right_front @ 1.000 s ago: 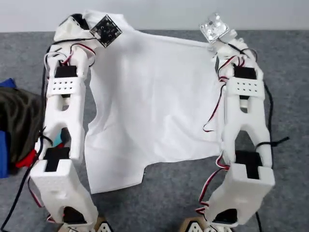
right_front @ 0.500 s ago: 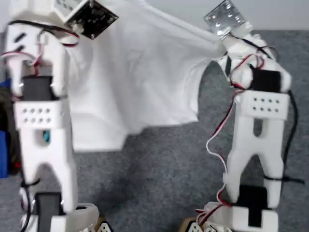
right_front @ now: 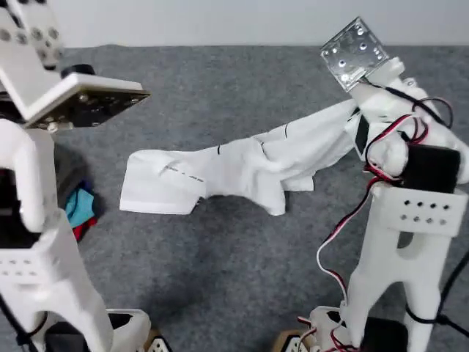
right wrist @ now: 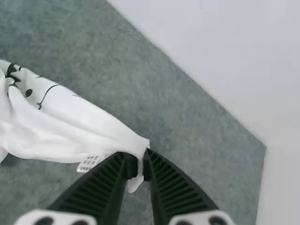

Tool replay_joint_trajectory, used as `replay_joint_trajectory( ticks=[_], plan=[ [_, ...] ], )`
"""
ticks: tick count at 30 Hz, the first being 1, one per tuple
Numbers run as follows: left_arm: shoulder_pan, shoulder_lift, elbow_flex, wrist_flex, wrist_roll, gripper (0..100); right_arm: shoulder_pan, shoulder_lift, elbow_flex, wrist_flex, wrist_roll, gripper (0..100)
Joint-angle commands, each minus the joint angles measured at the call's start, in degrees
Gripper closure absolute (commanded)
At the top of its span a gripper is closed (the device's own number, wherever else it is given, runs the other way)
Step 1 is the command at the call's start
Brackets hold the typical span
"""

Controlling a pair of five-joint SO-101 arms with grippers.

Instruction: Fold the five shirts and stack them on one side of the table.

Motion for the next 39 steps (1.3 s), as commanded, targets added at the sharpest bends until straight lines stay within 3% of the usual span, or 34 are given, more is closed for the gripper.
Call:
replay_joint_trajectory(
  ticks=[1,5,9,14,21,32,39],
  plan=[
    [2.7,-1.4,-1.4,15.7,-1.1,100,-0.3,-2.2,-2.3,4.2,0.7,98.8],
    [5.6,0.5,1.5,37.4,2.9,100,-0.3,-1.8,-0.4,9.5,0.4,98.8],
    [7.7,5.0,10.9,46.9,12.9,100,-0.6,-1.9,6.3,9.7,0.4,98.8],
    [11.1,12.1,22.6,47.3,16.2,99,-0.5,-1.9,13.4,8.8,0.2,98.8],
    [24.3,22.6,29.8,47.4,16.2,89,-0.5,-1.9,22.4,2.8,-4.1,98.9],
    [36.1,41.0,28.9,47.3,16.4,82,3.7,-1.9,24.3,2.1,-4.2,98.9],
    [37.6,47.0,23.4,44.8,16.4,82,4.4,-1.9,24.3,2.2,-5.1,98.9]
  ],
)
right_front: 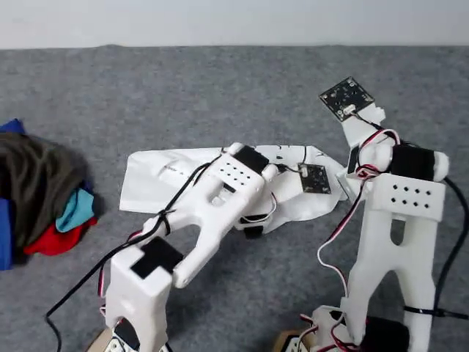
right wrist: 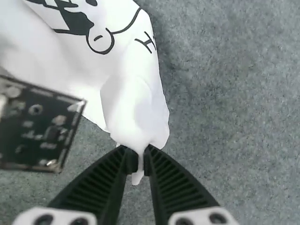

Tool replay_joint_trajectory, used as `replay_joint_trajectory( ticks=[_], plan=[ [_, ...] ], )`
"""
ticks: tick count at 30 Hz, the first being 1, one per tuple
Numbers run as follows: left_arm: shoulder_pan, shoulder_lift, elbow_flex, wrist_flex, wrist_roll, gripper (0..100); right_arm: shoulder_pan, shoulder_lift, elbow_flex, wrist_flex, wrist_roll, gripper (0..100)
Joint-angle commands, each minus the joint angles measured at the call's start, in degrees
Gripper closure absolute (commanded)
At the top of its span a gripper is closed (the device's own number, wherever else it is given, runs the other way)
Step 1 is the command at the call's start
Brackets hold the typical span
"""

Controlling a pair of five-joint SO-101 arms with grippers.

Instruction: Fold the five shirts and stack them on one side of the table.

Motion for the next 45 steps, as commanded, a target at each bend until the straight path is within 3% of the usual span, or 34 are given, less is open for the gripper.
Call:
replay_joint_trajectory(
  ticks=[1,13,17,20,23,26,30,37,45],
  plan=[
    [0.5,1.1,-5.1,-0.4,0.6,82,0.5,-1.8,-0.2,-1.0,-2.0,98.9],
    [1.3,15.3,-20.5,1.4,7.4,77,0.3,-1.8,-0.2,-1.0,-2.5,98.9],
    [1.1,21.4,-30.0,6.5,8.1,78,0.3,-1.8,-0.2,-1.1,-2.5,98.9],
    [1.1,25.1,-37.1,9.8,9.7,85,0.3,-1.9,-0.4,-1.1,-2.5,98.9],
    [1.1,27.2,-44.1,14.5,9.6,99,0.4,-2.3,-0.5,-1.1,-2.5,98.9],
    [0.4,27.1,-50.6,17.8,9.9,100,0.7,-2.3,-2.0,-1.0,-2.5,98.9],
    [-4.2,21.8,-56.0,17.8,13.1,100,0.7,-2.3,-6.1,-0.5,-2.5,98.9],
    [-13.8,0.2,-57.9,17.6,16.6,100,0.7,-2.4,-14.2,-0.5,-2.5,98.9],
    [-23.0,-19.4,-58.0,16.3,17.0,100,0.7,-2.4,-26.7,-0.5,-8.3,98.9]
  ],
)
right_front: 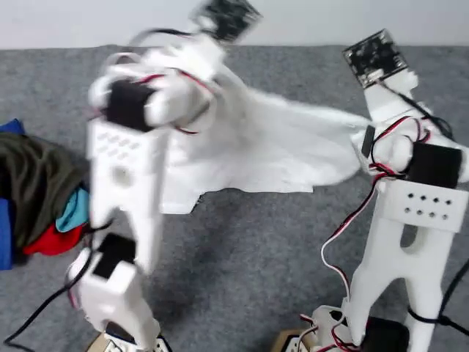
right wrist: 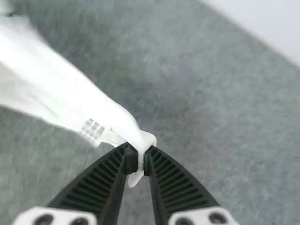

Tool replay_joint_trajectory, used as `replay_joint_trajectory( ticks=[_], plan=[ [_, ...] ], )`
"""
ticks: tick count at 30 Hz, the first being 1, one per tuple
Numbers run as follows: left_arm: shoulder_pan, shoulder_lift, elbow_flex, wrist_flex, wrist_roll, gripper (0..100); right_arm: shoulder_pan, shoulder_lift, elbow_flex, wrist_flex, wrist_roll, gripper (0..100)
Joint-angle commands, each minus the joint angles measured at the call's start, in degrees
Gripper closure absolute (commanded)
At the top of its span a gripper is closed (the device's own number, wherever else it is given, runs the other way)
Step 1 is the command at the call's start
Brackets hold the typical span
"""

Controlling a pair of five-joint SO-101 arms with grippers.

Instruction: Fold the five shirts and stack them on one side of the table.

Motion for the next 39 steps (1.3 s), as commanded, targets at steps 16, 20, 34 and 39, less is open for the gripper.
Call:
replay_joint_trajectory(
  ticks=[16,20,34,39],
  plan=[
    [-13.1,-33.5,-2.0,-15.2,-6.5,100,0.7,-10.2,-27.0,-0.4,-3.8,98.9],
    [-13.3,-37.2,-1.5,-14.8,-7.5,100,0.5,-13.9,-27.0,-0.4,-0.1,98.9],
    [-6.2,-37.3,19.8,-17.0,-7.7,100,0.3,-4.0,-27.0,6.5,-0.1,98.9],
    [-2.9,-33.1,36.6,-24.9,-7.7,100,0.3,0.1,-27.0,9.0,-2.6,98.9]
  ],
)
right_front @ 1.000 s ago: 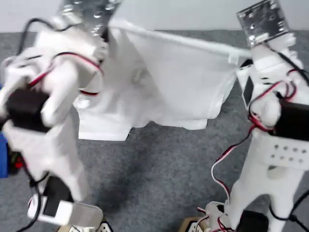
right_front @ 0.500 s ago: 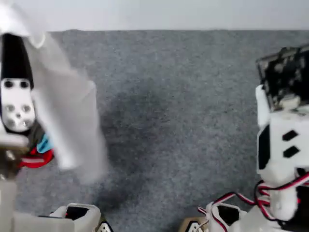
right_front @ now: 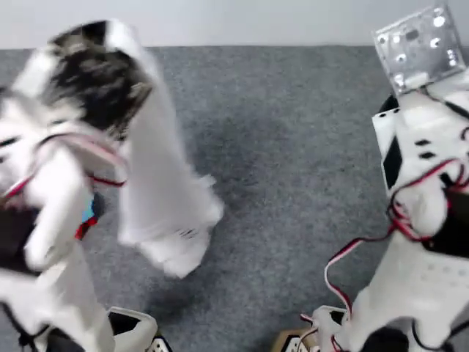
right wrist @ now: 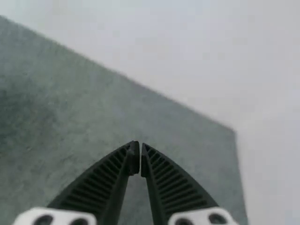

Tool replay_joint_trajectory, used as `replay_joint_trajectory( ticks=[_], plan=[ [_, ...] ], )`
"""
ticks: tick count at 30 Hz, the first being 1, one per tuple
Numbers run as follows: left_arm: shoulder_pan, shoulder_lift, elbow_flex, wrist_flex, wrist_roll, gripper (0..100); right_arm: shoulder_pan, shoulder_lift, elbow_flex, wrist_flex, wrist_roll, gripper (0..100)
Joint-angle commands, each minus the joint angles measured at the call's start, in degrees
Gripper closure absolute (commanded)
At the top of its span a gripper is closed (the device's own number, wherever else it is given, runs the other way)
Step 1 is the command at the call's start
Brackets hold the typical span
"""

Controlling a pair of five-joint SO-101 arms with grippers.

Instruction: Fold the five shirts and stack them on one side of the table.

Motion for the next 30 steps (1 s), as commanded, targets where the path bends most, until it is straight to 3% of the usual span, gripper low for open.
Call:
replay_joint_trajectory(
  ticks=[1,7,11,14,19,25,30],
  plan=[
    [1.1,4.7,11.0,-8.6,-0.3,100,0.2,2.8,-2.1,1.5,-2.4,98.9],
    [0.1,24.3,16.0,-24.7,-0.2,100,0.1,9.3,-2.1,5.1,-6.2,98.9],
    [-2.9,36.0,11.0,-25.3,-0.1,99,-0.6,13.6,-2.1,8.7,-7.7,98.9],
    [-5.0,40.0,4.2,-19.0,0.4,96,-1.7,16.0,-2.0,11.1,-8.1,98.9],
    [-7.6,41.8,-7.7,-7.1,8.8,82,-4.3,16.9,1.5,11.1,-8.0,98.9],
    [-13.2,41.9,-18.2,7.2,7.3,81,-10.8,16.8,7.5,11.2,-8.0,98.9],
    [-19.9,41.6,-20.1,17.3,3.3,81,-18.8,17.1,15.0,11.2,-8.0,98.9]
  ],
)
